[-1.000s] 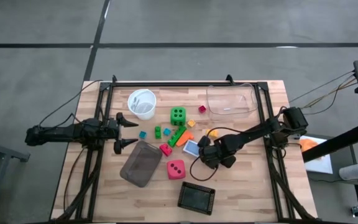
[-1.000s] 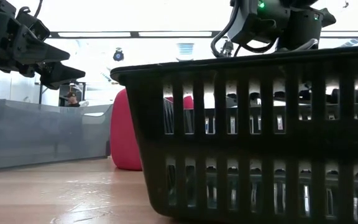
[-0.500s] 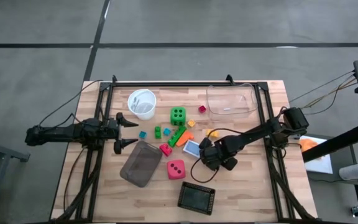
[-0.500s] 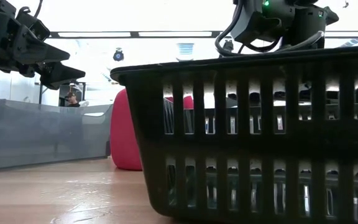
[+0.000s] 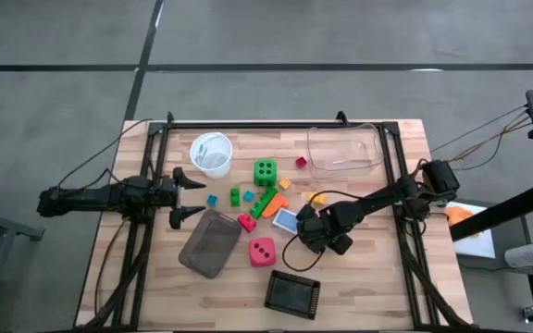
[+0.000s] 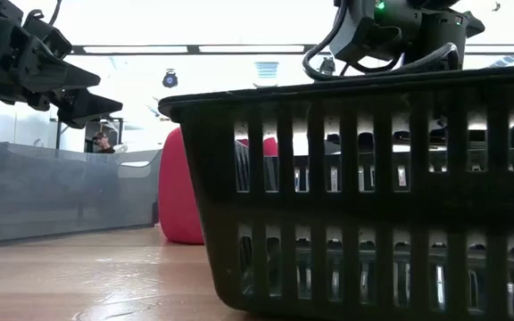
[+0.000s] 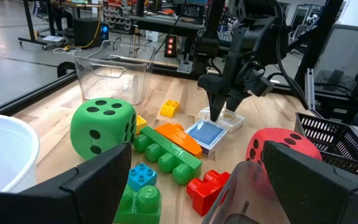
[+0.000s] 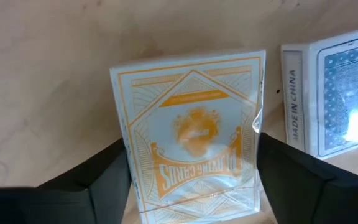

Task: Pick & Place Toys
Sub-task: Put the yellow deck of cards into the black bin

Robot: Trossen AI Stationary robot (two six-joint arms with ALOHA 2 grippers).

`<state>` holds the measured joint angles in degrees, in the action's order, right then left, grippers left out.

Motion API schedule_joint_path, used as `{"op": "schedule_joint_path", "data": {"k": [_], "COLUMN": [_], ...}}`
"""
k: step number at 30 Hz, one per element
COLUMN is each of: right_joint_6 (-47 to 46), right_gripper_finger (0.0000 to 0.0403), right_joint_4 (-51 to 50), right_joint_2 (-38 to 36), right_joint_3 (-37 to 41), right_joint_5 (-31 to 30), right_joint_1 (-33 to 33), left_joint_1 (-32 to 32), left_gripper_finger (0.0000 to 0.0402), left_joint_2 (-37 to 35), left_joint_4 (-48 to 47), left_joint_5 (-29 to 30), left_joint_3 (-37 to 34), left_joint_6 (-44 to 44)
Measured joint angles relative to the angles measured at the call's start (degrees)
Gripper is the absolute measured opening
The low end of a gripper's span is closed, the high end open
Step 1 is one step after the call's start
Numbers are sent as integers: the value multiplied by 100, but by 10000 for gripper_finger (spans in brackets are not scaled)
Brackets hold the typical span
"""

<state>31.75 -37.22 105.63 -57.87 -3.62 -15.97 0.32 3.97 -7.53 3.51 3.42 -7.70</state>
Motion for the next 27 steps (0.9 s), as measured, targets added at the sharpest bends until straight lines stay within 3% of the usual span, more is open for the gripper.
{"op": "schedule_joint_path", "data": {"k": [10,17,20,27], "right_joint_6": [-1005,-1588,-1935,-2626], "right_gripper_finger": [284,277,236,148], "right_joint_4": [-14,-159,41,1567], "right_joint_2": [-136,-603,-1002,-1910], "right_joint_3": [-2,42,124,952], "right_joint_5": [32,400,606,756], "right_joint_1": [-4,-20,-18,-3], "left_joint_1": [2,0,0,2], "left_gripper_finger": [362,362,362,362], "left_joint_2": [0,0,0,0], "left_joint_4": [4,4,4,22], "left_joint_5": [103,105,105,109], "left_joint_3": [0,0,-2,-2], "left_joint_6": [24,26,24,26]}}
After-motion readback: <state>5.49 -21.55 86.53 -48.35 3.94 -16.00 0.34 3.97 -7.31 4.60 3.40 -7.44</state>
